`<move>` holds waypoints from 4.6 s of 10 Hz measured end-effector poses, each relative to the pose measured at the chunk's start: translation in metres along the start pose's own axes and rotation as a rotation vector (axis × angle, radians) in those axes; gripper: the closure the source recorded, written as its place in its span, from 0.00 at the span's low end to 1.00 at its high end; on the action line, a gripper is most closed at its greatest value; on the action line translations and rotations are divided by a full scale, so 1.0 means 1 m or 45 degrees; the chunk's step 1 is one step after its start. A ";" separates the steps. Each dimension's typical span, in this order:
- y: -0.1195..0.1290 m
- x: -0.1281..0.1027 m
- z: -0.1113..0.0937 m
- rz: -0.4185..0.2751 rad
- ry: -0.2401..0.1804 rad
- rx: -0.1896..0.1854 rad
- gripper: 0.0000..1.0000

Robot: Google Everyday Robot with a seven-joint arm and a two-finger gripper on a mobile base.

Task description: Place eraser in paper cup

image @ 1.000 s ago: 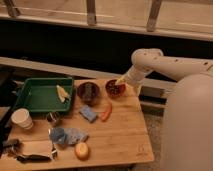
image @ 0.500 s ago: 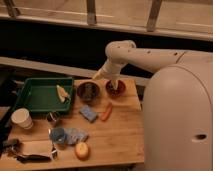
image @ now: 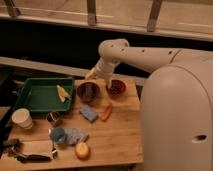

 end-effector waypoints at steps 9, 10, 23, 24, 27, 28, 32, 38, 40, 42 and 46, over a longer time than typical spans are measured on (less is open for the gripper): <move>0.056 -0.033 0.105 -0.131 0.158 -0.105 0.20; 0.062 -0.034 0.107 -0.143 0.166 -0.125 0.20; 0.061 -0.038 0.133 -0.139 0.082 -0.095 0.20; 0.058 -0.043 0.134 -0.146 0.046 -0.079 0.20; 0.047 -0.053 0.134 -0.143 -0.008 -0.063 0.20; 0.046 -0.054 0.137 -0.133 -0.009 -0.073 0.20; 0.052 -0.058 0.151 -0.125 0.000 -0.157 0.20; 0.046 -0.058 0.160 -0.100 0.013 -0.159 0.20; 0.042 -0.059 0.163 -0.084 0.022 -0.157 0.27; 0.043 -0.059 0.166 -0.081 0.031 -0.154 0.47; 0.042 -0.060 0.167 -0.079 0.029 -0.149 0.82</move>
